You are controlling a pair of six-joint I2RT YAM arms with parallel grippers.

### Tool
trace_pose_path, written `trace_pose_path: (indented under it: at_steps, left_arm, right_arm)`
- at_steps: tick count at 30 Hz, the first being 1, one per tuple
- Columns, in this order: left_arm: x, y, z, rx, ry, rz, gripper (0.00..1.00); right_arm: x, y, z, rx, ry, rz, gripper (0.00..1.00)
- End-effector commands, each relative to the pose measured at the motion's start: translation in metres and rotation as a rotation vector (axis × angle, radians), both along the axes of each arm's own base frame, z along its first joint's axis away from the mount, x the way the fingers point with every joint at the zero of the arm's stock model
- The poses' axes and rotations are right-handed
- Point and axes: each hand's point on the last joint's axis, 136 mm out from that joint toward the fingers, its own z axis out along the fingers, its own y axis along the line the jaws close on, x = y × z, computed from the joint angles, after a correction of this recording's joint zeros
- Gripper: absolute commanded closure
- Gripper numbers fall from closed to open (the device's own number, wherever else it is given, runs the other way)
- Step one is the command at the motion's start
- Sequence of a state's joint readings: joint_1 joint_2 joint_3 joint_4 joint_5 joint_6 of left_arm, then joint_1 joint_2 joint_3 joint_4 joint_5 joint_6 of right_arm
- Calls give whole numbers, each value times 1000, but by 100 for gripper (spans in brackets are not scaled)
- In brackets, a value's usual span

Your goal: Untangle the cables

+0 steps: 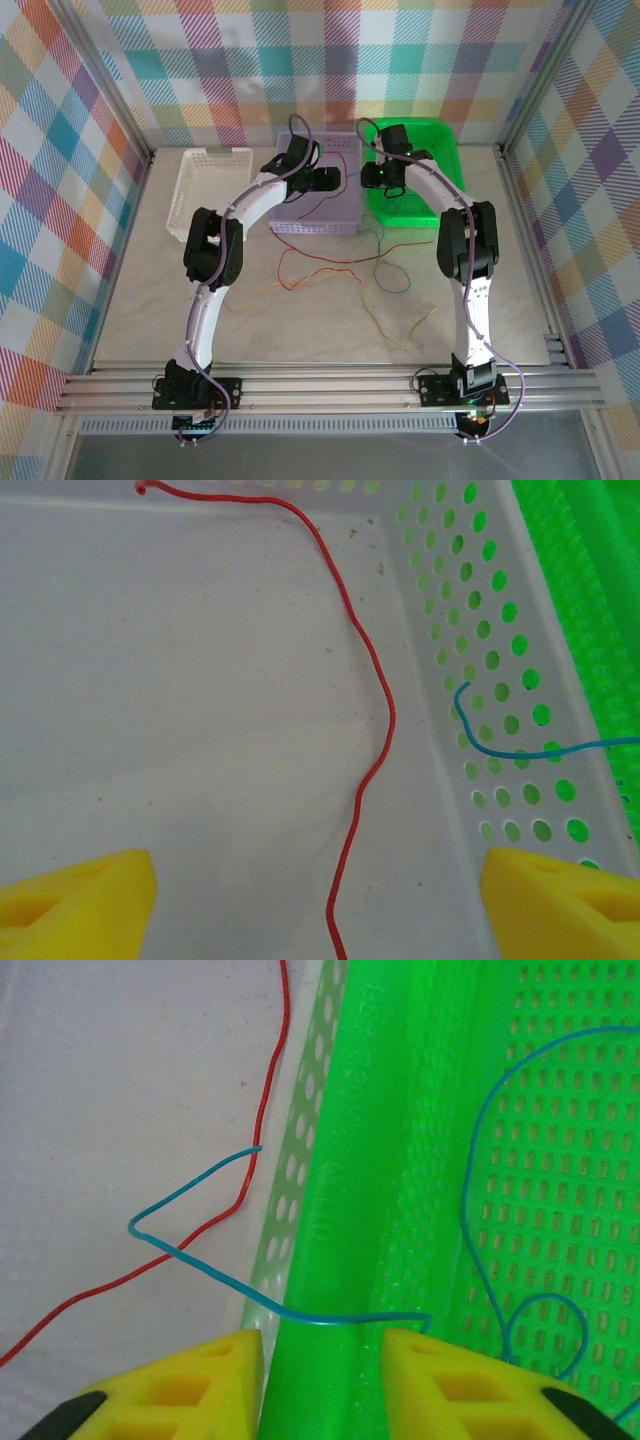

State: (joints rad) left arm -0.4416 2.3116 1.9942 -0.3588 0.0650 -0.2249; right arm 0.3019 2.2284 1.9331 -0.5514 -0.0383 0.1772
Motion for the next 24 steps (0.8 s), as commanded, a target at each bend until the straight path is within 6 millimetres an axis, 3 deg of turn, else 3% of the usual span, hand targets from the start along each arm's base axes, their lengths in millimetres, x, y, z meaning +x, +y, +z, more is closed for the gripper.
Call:
trace_pose_path:
  at_steps: [1, 6, 15, 24]
  left_arm:
    - [9, -2, 21, -71, -36, 3, 16]
    - [11, -7, 21, -106, -31, -3, 15]
    - [18, -21, 9, -179, 15, -3, 15]
    - [27, -52, 17, -378, 10, -61, 19]
  right_arm:
    - [8, 3, 1, 14, -23, 8, 68]
    - [9, 1, -2, 15, -22, 12, 78]
    - [10, -2, 13, 38, -61, 10, 100]
    - [3, 8, 45, 170, -85, 42, 100]
